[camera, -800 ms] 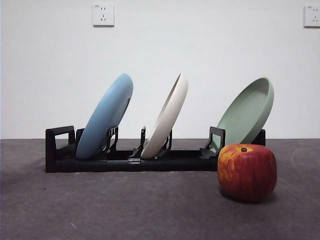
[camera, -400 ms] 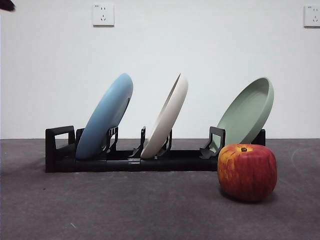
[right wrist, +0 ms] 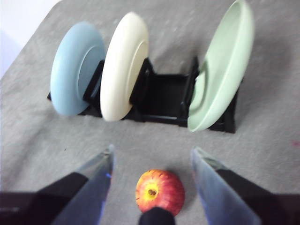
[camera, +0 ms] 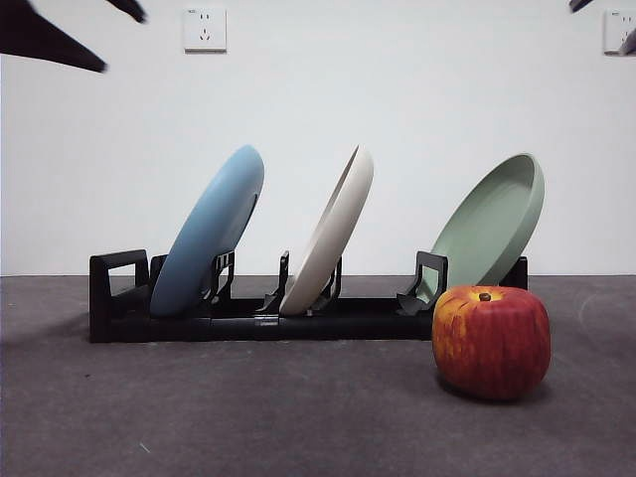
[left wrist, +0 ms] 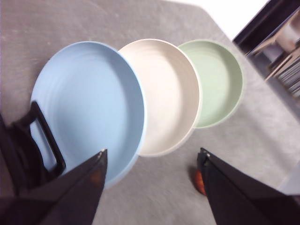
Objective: Take the blue plate from the plate rack,put the plate on the table,take the apple from the table,put the apple in the plate
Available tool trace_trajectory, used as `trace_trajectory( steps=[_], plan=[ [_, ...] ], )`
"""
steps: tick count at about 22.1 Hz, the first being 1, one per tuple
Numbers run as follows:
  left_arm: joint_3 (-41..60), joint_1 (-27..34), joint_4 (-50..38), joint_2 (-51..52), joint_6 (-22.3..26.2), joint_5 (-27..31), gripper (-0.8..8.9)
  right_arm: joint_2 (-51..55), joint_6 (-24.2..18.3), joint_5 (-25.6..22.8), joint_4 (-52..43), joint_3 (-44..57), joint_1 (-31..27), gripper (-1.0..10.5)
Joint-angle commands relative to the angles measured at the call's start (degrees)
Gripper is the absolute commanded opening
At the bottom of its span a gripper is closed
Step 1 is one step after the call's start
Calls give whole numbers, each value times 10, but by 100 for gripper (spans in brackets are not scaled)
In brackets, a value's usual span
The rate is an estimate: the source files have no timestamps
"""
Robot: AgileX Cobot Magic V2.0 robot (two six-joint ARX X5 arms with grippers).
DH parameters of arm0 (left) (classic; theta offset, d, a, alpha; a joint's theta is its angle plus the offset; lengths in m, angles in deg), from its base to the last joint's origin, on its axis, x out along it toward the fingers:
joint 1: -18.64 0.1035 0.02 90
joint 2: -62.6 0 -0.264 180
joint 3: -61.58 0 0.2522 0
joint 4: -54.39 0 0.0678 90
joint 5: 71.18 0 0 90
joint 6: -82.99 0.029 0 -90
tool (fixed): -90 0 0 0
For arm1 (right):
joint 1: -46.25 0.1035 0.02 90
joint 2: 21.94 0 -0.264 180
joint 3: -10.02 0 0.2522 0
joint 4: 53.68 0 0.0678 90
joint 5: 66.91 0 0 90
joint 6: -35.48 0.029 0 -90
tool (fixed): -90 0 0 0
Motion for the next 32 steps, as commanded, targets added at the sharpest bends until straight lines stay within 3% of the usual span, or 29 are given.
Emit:
trace_trajectory(
  steps=[1, 8, 18, 19, 21, 22, 27, 32],
  plan=[
    [-46, -33, 1, -56, 16, 44, 325, -4, -5, 2, -2, -3, 1, 289],
    [-187, -100, 13, -227, 32, 123, 324, -4, -5, 2, 6, -3, 1, 288],
    [-204, -129, 2, -320, 37, 179, 309, -4, -5, -2, 7, -3, 1, 285],
    [-204, -130, 4, -320, 37, 177, 268, -4, -5, -2, 7, -3, 1, 285],
    [-204, -134, 9, -320, 38, 175, 28, -4, -5, -2, 7, -3, 1, 285],
    [-204, -133, 12, -320, 43, 176, -8, -4, -5, -2, 7, -3, 1, 285],
    [-204, -133, 14, -308, 56, 176, -8, -5, -5, -2, 10, -3, 1, 285],
    [-205, -140, 20, -231, 56, 174, -8, -5, -5, -4, 19, -3, 0, 284]
  ],
)
